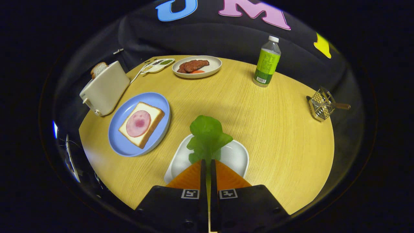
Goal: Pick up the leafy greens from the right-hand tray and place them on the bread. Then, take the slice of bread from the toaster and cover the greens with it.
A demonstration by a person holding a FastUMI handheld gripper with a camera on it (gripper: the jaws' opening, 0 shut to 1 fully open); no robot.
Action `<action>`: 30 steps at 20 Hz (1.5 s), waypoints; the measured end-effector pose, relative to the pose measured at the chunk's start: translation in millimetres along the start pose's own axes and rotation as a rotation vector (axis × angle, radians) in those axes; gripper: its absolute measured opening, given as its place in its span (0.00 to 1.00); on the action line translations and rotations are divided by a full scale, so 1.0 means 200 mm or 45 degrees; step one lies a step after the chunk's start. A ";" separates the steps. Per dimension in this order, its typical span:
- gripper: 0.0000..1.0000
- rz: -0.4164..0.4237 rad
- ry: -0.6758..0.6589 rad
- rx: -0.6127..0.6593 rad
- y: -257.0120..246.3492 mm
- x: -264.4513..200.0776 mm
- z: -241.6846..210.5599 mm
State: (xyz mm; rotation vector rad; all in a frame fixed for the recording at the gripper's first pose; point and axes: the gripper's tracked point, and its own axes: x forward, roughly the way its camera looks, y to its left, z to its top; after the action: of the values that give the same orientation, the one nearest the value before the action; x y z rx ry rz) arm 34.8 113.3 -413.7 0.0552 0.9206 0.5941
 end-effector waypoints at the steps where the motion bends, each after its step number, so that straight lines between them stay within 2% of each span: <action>1: 0.08 0.009 -0.017 -0.010 0.02 -0.03 0.03; 6: 0.08 0.100 -0.078 -0.081 0.25 -0.12 0.21; 13: 0.08 0.263 -0.069 -0.190 0.68 -0.03 0.34; 19: 0.08 0.323 -0.036 -0.247 0.90 0.11 0.41; 23: 0.10 0.291 -0.017 -0.281 0.91 0.22 0.41; 25: 0.17 0.304 0.015 -0.265 0.91 0.26 0.39; 28: 0.78 0.290 -0.003 -0.267 0.91 0.27 0.41; 30: 0.75 0.282 -0.034 -0.267 0.92 0.27 0.43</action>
State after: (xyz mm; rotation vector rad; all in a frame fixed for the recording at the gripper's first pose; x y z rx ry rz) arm 40.0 312.9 -346.5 -0.0242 0.8277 0.8912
